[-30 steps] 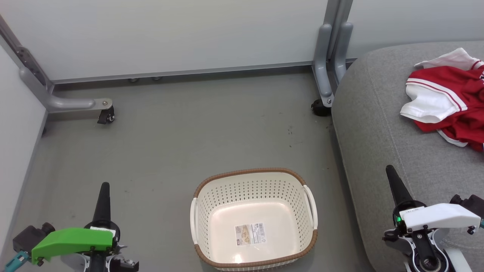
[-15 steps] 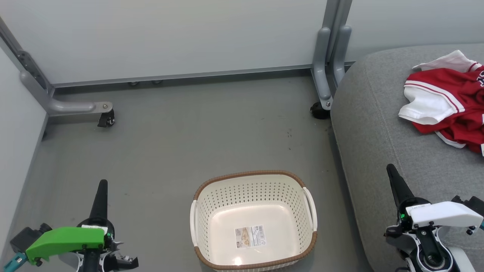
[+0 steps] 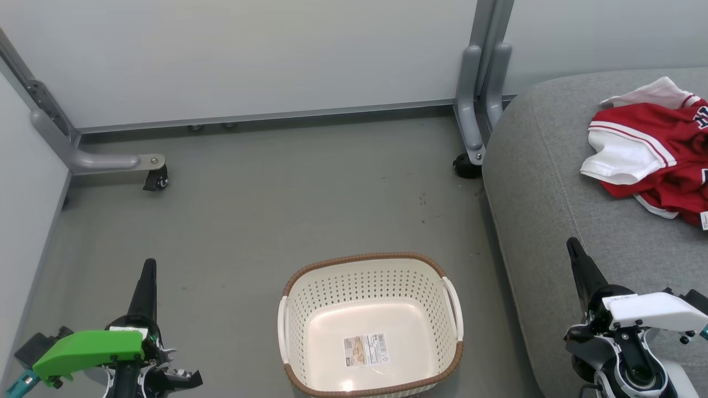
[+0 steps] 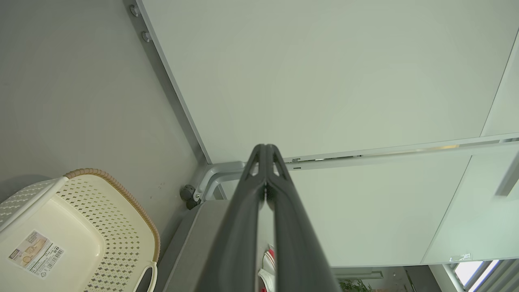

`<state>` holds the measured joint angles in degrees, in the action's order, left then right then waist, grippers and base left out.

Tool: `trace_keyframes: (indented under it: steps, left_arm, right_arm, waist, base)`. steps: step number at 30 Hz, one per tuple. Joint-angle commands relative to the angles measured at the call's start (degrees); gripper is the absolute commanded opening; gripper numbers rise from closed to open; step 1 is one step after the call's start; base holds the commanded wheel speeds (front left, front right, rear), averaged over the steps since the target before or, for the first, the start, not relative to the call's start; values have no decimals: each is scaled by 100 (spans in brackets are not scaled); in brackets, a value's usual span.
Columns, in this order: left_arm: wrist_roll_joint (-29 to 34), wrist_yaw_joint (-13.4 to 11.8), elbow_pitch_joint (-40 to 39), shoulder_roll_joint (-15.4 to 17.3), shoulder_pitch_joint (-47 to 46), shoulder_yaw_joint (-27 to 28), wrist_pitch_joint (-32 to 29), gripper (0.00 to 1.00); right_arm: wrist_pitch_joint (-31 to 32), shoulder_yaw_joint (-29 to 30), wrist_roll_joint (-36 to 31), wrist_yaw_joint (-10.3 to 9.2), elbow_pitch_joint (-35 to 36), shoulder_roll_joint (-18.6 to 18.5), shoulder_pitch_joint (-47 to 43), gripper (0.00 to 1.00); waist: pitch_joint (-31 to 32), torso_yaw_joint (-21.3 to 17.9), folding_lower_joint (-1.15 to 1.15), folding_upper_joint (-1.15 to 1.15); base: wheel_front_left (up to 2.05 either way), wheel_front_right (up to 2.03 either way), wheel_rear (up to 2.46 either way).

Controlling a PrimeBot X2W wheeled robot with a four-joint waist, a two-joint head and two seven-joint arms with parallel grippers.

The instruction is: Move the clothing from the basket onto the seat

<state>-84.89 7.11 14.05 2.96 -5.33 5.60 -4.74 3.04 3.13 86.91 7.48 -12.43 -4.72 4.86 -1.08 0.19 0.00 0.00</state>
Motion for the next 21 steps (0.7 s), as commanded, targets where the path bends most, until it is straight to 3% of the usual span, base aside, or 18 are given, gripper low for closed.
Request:
trace_keyframes:
  steps: [1,21]
  left_arm:
    - [-118,37,-9,5,-85,41,-26,0]
    - [-761,56,4,-8,-121,109,-201,0]
  right_arm:
    - [40,26,130,2,-20,-15,64,0]
    - [183,115,751,2,-161,11,136,0]
  waist:
    - [7,-2,0,0]
    - [90,-19,0,0]
  base:
    - [0,0,0]
    - [0,0,0]
